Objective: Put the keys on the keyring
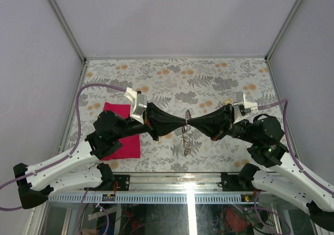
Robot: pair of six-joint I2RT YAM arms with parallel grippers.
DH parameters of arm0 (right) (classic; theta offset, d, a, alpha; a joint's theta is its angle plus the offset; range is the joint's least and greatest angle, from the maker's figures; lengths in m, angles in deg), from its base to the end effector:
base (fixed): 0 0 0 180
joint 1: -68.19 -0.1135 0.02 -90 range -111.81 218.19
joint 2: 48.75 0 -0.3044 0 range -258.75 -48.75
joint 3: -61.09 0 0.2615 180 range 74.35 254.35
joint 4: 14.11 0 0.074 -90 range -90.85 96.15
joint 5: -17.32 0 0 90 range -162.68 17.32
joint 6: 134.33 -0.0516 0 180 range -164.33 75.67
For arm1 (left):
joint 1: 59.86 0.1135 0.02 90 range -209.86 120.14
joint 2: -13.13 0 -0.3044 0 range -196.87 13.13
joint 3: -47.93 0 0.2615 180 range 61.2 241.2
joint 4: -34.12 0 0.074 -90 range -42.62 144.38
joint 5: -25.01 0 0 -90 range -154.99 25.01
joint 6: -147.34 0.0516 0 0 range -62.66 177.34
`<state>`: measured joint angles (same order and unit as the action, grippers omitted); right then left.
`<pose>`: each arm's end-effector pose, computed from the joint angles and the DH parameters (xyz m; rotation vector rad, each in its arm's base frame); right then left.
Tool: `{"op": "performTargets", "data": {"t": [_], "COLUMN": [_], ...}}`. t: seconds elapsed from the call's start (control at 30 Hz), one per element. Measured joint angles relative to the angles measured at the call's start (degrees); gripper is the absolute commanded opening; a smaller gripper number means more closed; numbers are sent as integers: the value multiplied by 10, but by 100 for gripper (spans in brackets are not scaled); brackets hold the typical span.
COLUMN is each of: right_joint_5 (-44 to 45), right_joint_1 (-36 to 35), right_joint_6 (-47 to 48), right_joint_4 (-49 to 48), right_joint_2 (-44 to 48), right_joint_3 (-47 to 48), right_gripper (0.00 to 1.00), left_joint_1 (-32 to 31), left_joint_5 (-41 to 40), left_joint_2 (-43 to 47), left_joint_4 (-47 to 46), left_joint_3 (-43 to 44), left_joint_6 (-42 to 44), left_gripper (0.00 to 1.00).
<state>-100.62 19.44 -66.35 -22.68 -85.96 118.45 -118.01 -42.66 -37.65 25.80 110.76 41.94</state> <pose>0.0662 0.1121 0.4451 -0.7307 1.0003 1.3481 0.0875 -0.1780 0.4463 0.8236 1.0842 -1.3347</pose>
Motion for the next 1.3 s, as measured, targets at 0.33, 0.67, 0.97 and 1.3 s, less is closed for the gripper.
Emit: {"op": "performTargets", "data": {"t": [0.33,0.67,0.97,1.3], "right_joint_5": [0,-5,-34,-73], "right_joint_1": [0,0,0,0], "right_joint_6": [8,17,41,80], "right_joint_4": [4,16,63,161], "right_joint_2": [13,15,16,17], "right_joint_3": [0,0,17,65], "right_gripper": [0,0,12,35], "left_joint_1": [-3,-3,-4,-4], "left_joint_5": [30,48,71,86], "left_joint_2": [-20,-33,-43,-70], "left_joint_4": [37,115,224,409], "left_joint_3": [42,87,141,219], "left_joint_6": [12,44,94,170], "left_gripper": [0,0,0,0]}}
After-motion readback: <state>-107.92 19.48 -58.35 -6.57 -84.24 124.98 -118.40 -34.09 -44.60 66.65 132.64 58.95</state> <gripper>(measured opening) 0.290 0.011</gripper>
